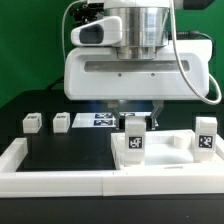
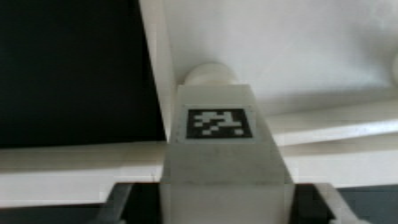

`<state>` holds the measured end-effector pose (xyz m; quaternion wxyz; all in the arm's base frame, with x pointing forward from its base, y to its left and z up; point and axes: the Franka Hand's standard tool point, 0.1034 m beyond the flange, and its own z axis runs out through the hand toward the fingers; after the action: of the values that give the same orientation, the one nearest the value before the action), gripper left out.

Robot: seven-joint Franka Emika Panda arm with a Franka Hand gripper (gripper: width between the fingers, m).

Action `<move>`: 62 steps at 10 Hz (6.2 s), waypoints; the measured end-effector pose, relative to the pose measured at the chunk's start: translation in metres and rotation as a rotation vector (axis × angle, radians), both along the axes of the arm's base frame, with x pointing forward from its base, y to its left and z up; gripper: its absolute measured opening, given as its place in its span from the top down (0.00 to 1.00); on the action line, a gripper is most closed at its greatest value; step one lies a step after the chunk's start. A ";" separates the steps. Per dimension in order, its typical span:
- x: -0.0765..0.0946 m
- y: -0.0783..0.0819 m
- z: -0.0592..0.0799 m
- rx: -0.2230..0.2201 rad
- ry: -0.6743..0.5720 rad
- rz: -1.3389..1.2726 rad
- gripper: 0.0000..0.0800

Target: Assemble square table

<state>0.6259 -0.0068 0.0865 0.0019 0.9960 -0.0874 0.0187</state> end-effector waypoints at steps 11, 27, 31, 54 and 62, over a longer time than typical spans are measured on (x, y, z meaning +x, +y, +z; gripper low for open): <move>-0.001 0.005 -0.001 0.050 -0.024 -0.992 0.63; 0.001 0.009 0.002 -0.002 -0.030 0.168 0.19; 0.001 0.011 0.002 -0.016 -0.026 0.238 0.33; -0.004 0.011 -0.001 0.048 -0.031 -1.129 0.60; -0.002 0.021 0.001 0.019 -0.032 -0.333 0.19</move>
Offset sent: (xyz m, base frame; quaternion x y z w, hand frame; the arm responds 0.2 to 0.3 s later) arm -0.0036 -0.0098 0.0021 0.0000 0.0324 0.2146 0.9762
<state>0.6234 0.0139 0.0879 -0.0061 0.9673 -0.2512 0.0333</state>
